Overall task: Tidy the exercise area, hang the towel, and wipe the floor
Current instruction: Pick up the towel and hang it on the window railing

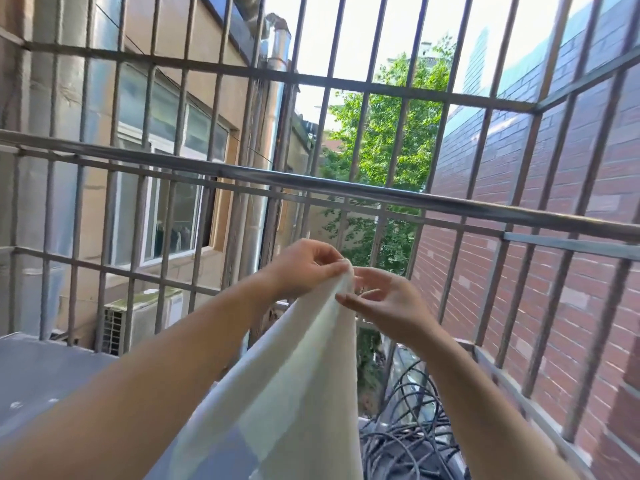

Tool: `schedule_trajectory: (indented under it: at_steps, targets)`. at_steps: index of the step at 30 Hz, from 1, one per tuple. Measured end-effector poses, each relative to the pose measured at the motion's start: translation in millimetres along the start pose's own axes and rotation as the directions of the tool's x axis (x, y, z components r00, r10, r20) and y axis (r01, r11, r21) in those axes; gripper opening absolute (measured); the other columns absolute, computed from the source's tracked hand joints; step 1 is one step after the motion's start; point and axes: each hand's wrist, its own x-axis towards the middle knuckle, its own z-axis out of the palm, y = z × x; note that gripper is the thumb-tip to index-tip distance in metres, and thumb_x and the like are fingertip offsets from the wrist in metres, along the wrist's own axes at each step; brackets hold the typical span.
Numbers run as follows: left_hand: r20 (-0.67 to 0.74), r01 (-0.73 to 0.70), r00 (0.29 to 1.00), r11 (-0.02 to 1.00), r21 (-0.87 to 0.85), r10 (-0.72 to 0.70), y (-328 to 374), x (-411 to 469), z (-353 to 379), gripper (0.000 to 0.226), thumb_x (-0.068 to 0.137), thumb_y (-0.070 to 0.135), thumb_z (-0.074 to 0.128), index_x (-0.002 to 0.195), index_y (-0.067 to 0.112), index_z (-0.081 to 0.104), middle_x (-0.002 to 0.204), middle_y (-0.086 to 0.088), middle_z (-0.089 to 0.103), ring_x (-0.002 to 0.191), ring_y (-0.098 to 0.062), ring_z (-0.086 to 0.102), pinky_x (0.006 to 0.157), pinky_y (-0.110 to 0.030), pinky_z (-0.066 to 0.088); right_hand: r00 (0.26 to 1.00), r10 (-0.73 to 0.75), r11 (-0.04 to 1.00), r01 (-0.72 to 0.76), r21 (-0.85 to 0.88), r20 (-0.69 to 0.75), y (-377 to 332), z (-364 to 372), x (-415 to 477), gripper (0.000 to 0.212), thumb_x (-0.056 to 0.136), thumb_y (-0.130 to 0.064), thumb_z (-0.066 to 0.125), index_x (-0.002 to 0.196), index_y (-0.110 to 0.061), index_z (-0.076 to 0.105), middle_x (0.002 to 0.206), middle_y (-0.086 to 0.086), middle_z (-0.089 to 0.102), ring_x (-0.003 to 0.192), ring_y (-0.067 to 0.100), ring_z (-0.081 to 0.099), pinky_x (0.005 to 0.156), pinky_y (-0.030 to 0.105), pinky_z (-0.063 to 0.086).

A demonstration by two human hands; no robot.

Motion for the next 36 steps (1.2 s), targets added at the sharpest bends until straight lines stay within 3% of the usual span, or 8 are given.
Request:
schedule_trajectory:
  at_steps: [5, 11, 16, 20, 28, 31, 34, 36]
  targets:
    - [-0.072, 0.022, 0.997, 0.985, -0.169, -0.034, -11, -5, 0, 0.014, 0.085, 0.029, 0.066, 0.095, 0.02, 0.067, 0.089, 0.004, 0.068, 0.075, -0.005, 0.061, 0.067, -0.02, 0.049, 0.98, -0.031, 0.999, 0.023, -0.041, -0.195, -5, 13, 20, 0.019, 0.076, -0.034, 0.075, 0.073, -0.016, 0.069, 0.066, -0.003, 0.067, 0.056, 0.008, 0.058, 0.052, 0.024, 0.048]
    - [0.14, 0.233, 0.968, 0.955, -0.182, -0.209, -54, -36, 5, 0.056, 0.066, 0.049, 0.078, 0.113, 0.03, 0.056, 0.11, 0.005, 0.063, 0.097, -0.009, 0.064, 0.08, -0.026, 0.056, 0.971, 0.005, 0.998, 0.01, 0.064, -0.239, -19, 1, 42, 0.012, 0.081, -0.025, 0.071, 0.08, -0.015, 0.065, 0.083, 0.007, 0.069, 0.07, 0.018, 0.066, 0.057, 0.032, 0.057]
    - [0.247, 0.252, 0.952, 0.925, -0.285, -0.183, -60, -34, 15, 0.05, 0.071, 0.039, 0.079, 0.116, 0.027, 0.06, 0.109, 0.005, 0.068, 0.095, -0.01, 0.067, 0.085, -0.034, 0.056, 0.937, 0.008, 0.985, 0.053, 0.165, -0.35, -37, -22, 66, 0.006, 0.083, -0.014, 0.068, 0.08, -0.015, 0.063, 0.085, 0.011, 0.069, 0.061, 0.015, 0.066, 0.059, 0.031, 0.058]
    - [0.118, 0.194, 0.979, 0.941, -0.275, -0.167, -47, -18, 13, 0.024, 0.083, 0.022, 0.071, 0.104, 0.012, 0.065, 0.089, 0.004, 0.068, 0.072, 0.001, 0.065, 0.072, -0.02, 0.054, 0.895, 0.028, 0.983, 0.056, 0.173, -0.446, -41, -53, 73, 0.01, 0.084, -0.011, 0.067, 0.08, -0.018, 0.061, 0.08, 0.005, 0.067, 0.059, 0.013, 0.066, 0.061, 0.034, 0.059]
    - [-0.226, 0.034, 0.968, 0.954, -0.298, -0.106, 19, 58, -44, 0.016, 0.077, 0.027, 0.074, 0.091, 0.02, 0.072, 0.087, -0.003, 0.072, 0.082, -0.017, 0.066, 0.085, -0.043, 0.053, 0.877, -0.124, 0.991, 0.129, -0.021, -0.464, -34, -99, 74, 0.036, 0.081, -0.006, 0.068, 0.104, -0.032, 0.059, 0.088, 0.004, 0.065, 0.072, 0.019, 0.068, 0.059, 0.04, 0.059]
    - [-0.244, -0.051, 0.969, 0.958, -0.283, -0.02, 50, 88, -53, 0.011, 0.083, 0.023, 0.07, 0.092, 0.016, 0.072, 0.087, -0.005, 0.07, 0.076, -0.013, 0.062, 0.08, -0.037, 0.054, 0.932, -0.113, 0.983, 0.155, 0.099, -0.344, -40, -105, 76, 0.025, 0.076, -0.019, 0.075, 0.098, -0.03, 0.067, 0.092, -0.002, 0.069, 0.079, 0.024, 0.071, 0.068, 0.042, 0.059]
    - [-0.178, -0.097, 0.982, 0.968, -0.23, 0.057, 71, 113, -55, 0.014, 0.082, 0.028, 0.07, 0.094, 0.02, 0.072, 0.089, -0.004, 0.071, 0.077, -0.014, 0.065, 0.074, -0.03, 0.055, 0.957, -0.113, 0.963, 0.172, 0.209, -0.269, -52, -110, 80, 0.05, 0.056, -0.039, 0.077, 0.102, -0.023, 0.066, 0.097, 0.002, 0.071, 0.084, 0.02, 0.07, 0.072, 0.029, 0.058]
    - [-0.129, -0.119, 0.987, 0.975, -0.188, 0.096, 81, 126, -51, 0.018, 0.081, 0.027, 0.071, 0.097, 0.017, 0.071, 0.093, -0.005, 0.071, 0.081, -0.015, 0.066, 0.072, -0.028, 0.055, 0.946, -0.108, 0.971, 0.167, 0.173, -0.305, -57, -112, 84, 0.061, 0.046, -0.049, 0.078, 0.101, -0.025, 0.065, 0.098, 0.002, 0.071, 0.085, 0.018, 0.07, 0.075, 0.032, 0.058]
